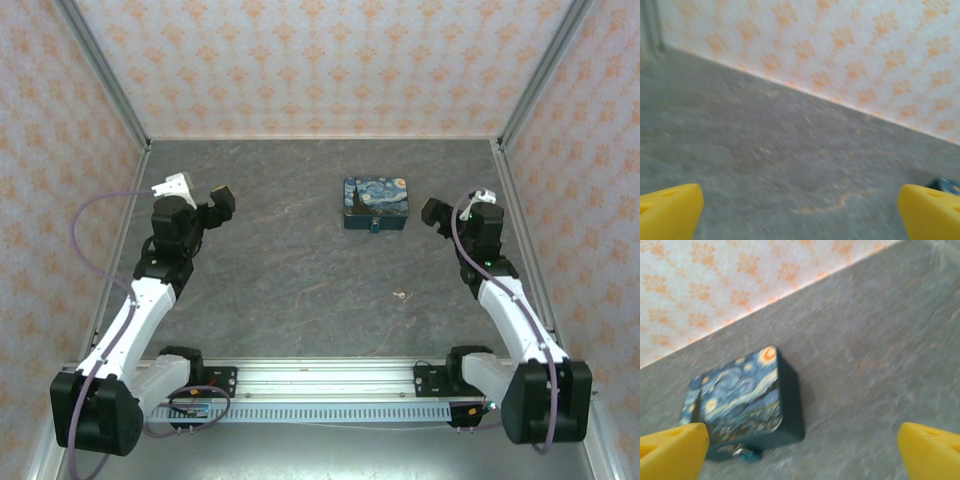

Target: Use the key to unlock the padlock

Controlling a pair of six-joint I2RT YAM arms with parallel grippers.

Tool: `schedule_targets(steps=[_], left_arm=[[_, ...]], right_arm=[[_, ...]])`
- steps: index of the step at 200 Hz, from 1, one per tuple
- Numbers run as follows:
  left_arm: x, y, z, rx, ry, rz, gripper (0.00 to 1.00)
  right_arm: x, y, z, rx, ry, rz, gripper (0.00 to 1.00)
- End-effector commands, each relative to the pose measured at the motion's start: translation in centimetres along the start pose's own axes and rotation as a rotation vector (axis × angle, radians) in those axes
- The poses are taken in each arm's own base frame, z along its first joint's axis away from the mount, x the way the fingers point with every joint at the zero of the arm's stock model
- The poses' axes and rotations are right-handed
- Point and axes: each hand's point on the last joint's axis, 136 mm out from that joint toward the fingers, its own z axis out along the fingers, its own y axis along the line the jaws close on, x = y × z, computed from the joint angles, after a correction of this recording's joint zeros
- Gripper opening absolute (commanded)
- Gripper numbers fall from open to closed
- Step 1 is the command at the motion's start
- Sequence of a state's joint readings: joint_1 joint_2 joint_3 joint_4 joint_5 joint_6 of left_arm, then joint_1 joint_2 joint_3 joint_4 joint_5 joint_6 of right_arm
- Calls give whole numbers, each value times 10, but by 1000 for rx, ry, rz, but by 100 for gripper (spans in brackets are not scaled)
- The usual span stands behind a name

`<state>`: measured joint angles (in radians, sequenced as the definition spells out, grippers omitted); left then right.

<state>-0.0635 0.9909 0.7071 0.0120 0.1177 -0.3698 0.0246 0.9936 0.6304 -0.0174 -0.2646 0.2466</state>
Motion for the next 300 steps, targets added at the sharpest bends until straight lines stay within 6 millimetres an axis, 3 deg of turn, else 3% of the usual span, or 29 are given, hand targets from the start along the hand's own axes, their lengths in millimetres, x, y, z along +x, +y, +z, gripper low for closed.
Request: schedule_targets(steps=[1,44,68,93,164,225,300], left_arm=[[51,-25,-8,113,235,-183,100],[91,-81,-14,258,317,-236,100],[102,-96,-11,288,329,-246,100],[109,-103,-5,284,348,-216,100],[111,-105,-2,272,352,-191,100],[109,-105,-3,264,349,-182,100],[106,-107,-4,266,344,-174,100]], right_arm=[[58,1,-21,36,248,160,92],[137,-4,-43,152,500,143,80],[171,-14,-48,225,593,54,76],[193,-12,-45,247,679,-9,68],[224,-8,-37,326,839,-158,51],[220,-13,-30,363,826,-202,46],[236,-16,-30,351,875,-189,32]])
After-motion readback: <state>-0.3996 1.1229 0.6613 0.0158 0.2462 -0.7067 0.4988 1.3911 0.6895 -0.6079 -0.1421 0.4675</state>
